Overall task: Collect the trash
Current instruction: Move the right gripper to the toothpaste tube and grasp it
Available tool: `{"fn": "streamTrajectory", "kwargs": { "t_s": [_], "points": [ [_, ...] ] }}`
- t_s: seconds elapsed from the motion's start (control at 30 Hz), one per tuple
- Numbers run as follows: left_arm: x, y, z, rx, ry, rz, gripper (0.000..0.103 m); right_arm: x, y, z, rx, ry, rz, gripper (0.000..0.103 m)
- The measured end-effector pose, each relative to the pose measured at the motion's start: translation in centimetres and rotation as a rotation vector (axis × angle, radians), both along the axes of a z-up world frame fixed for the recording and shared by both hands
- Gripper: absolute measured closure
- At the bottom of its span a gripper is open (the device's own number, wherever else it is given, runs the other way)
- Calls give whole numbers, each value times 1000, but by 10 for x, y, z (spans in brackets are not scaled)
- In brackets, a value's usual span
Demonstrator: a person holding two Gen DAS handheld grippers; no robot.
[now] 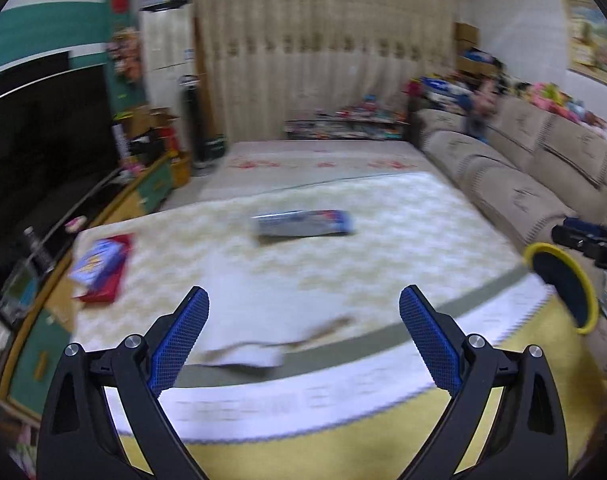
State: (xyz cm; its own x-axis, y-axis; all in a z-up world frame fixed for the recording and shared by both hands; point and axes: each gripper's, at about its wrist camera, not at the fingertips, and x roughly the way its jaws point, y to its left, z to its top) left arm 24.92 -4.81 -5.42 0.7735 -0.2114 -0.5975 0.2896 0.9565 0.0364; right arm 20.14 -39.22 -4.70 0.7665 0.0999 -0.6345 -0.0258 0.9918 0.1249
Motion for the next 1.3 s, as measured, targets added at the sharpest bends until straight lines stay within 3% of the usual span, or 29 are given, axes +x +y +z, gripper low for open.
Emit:
{"fn": "streamTrajectory", "kwargs": {
  "t_s": [0.27,0.5,0.73,1.03,1.3],
  "points": [
    [24,73,-29,-106,34,131,8,98,103,-13,-32,7,229,24],
    [22,70,-33,-119,30,142,8,168,149,-46,-58,59,302,24],
    [24,66,-39,-110,49,144,8,212,169,-61,-73,94,378,24],
    [26,65,-45,-118,64,137,8,226,170,-76,-39,201,431,24],
    [25,71,-44,-156,74,143,8,182,197,-70,-21,225,522,24]
  ]
}}
